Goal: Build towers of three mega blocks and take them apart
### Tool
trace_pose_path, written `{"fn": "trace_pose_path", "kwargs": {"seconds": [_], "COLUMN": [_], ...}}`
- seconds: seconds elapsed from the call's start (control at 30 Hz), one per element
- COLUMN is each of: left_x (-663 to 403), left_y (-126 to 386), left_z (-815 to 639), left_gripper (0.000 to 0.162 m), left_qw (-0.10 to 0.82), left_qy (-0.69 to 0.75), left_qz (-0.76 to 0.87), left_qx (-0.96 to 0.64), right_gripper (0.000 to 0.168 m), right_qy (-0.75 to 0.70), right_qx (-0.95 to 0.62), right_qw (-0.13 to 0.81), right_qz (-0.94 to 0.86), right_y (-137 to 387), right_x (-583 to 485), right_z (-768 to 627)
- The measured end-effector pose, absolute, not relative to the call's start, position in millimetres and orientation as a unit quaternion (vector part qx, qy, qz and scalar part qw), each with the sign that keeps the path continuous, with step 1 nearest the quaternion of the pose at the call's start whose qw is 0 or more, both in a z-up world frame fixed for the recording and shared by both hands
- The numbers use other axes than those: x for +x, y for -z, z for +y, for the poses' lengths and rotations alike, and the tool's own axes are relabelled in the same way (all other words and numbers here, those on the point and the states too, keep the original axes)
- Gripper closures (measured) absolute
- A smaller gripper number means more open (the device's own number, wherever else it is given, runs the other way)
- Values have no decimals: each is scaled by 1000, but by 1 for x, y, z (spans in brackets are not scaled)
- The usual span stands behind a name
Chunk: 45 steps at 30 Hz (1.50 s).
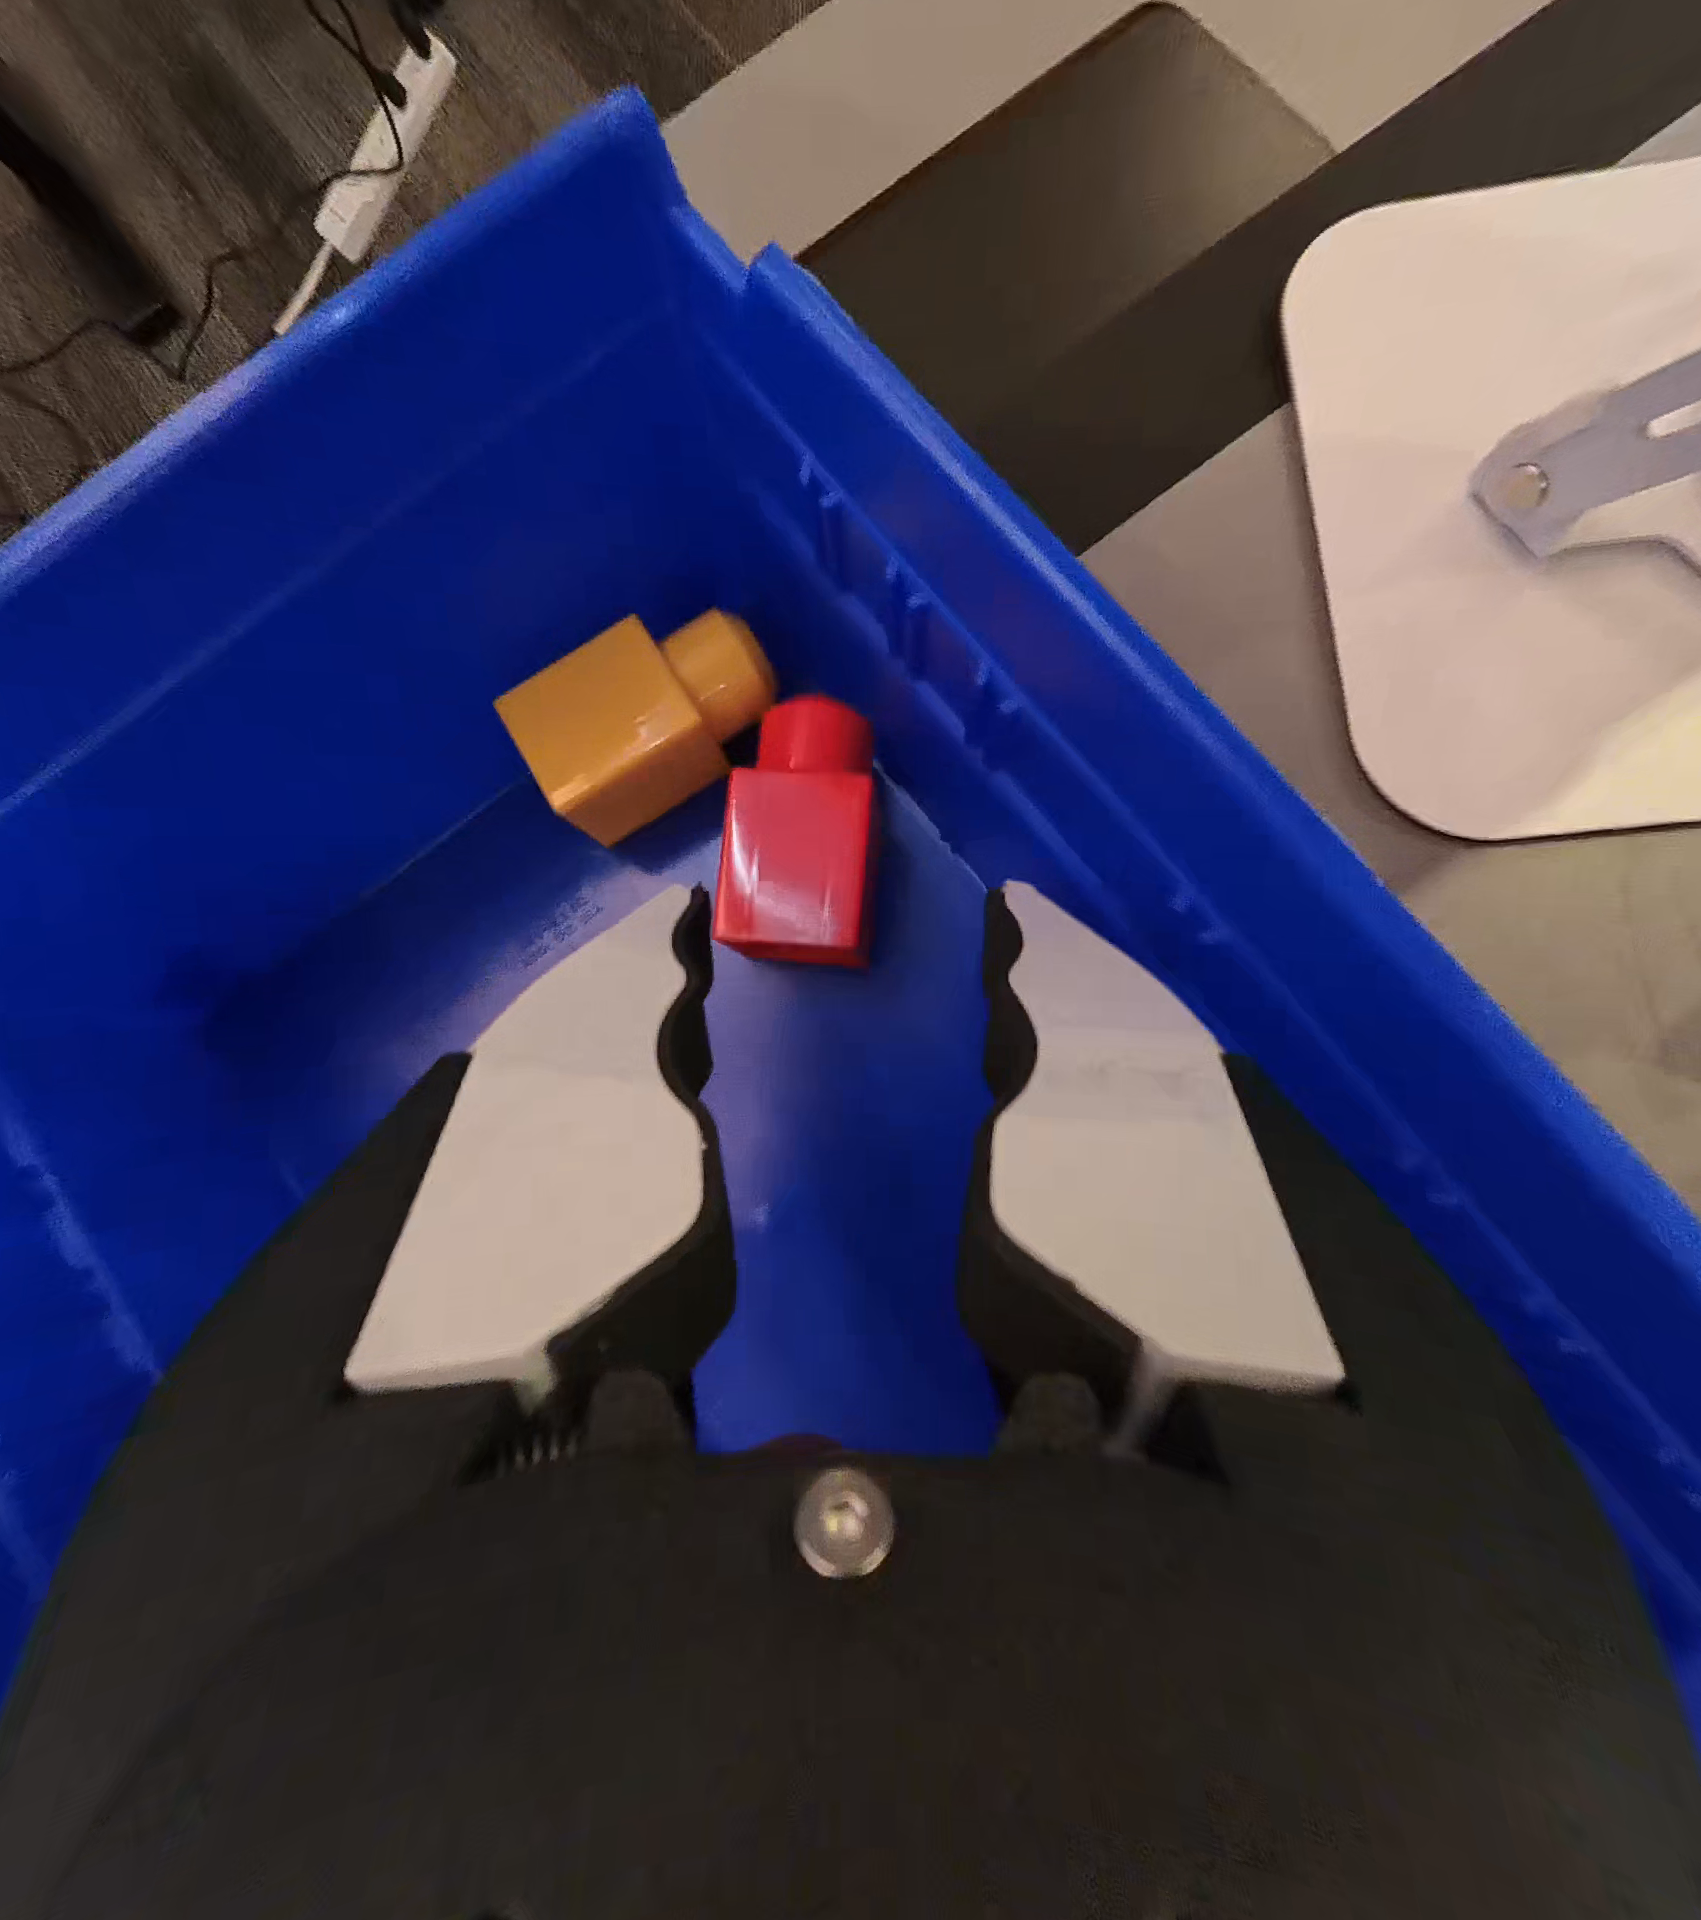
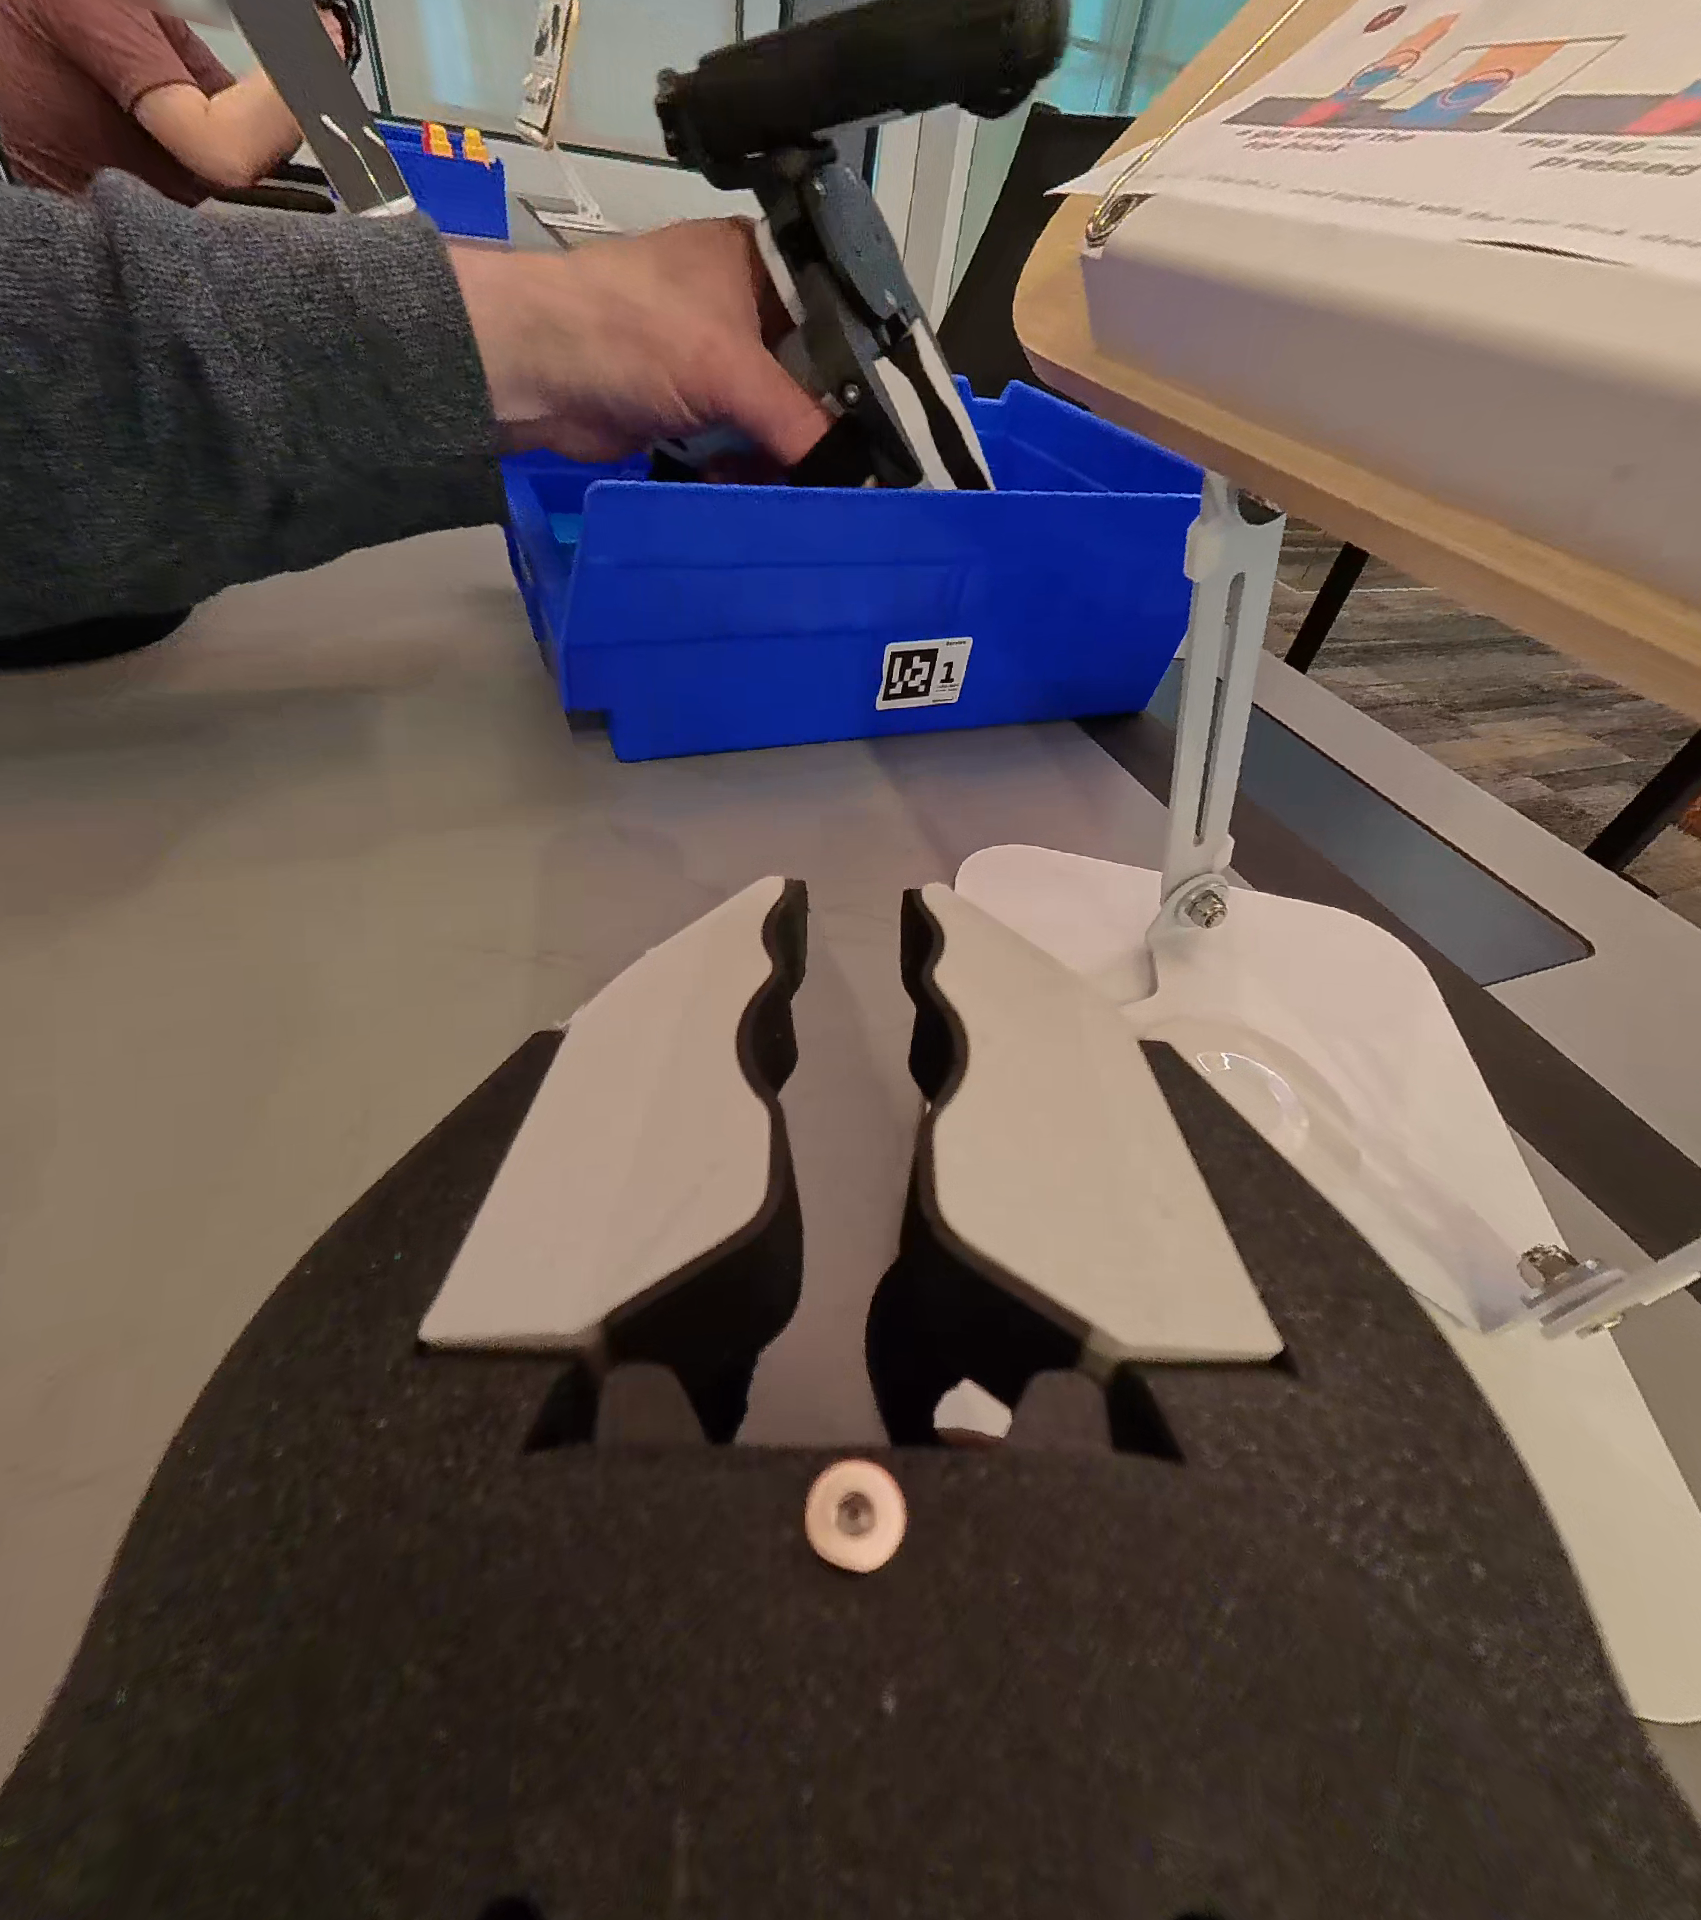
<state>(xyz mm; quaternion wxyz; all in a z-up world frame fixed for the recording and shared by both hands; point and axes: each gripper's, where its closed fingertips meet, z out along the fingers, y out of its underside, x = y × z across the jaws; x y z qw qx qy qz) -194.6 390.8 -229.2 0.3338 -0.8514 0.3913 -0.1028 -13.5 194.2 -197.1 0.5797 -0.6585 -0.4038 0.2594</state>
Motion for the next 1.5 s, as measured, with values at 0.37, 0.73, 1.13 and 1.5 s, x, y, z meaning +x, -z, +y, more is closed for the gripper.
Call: {"fn": "trace_pose_path", "kwargs": {"seconds": [0.37, 0.73, 1.13, 1.5], "left_x": [-202, -198, -56, -32], "left_y": [265, 115, 143, 156], "left_z": [406, 281, 158, 153], "left_gripper": [128, 128, 128, 128], "left_qw": [269, 507, 465, 455], "left_qy": [103, 351, 558, 575], "left_qz": [350, 284, 331, 336], "left_qx": [-891, -734, -603, -592], "right_gripper": [151, 133, 111, 126], "right_qy": [-265, -344, -568, -622], "right_qx": [-659, -612, -528, -504], "right_qw": [577, 594, 541, 502], "right_qz": [-403, -392, -324, -328], "right_y": [197, 177, 147, 145], "right_x": [-13, -28, -42, -44], "right_z": [194, 182, 163, 154]}}
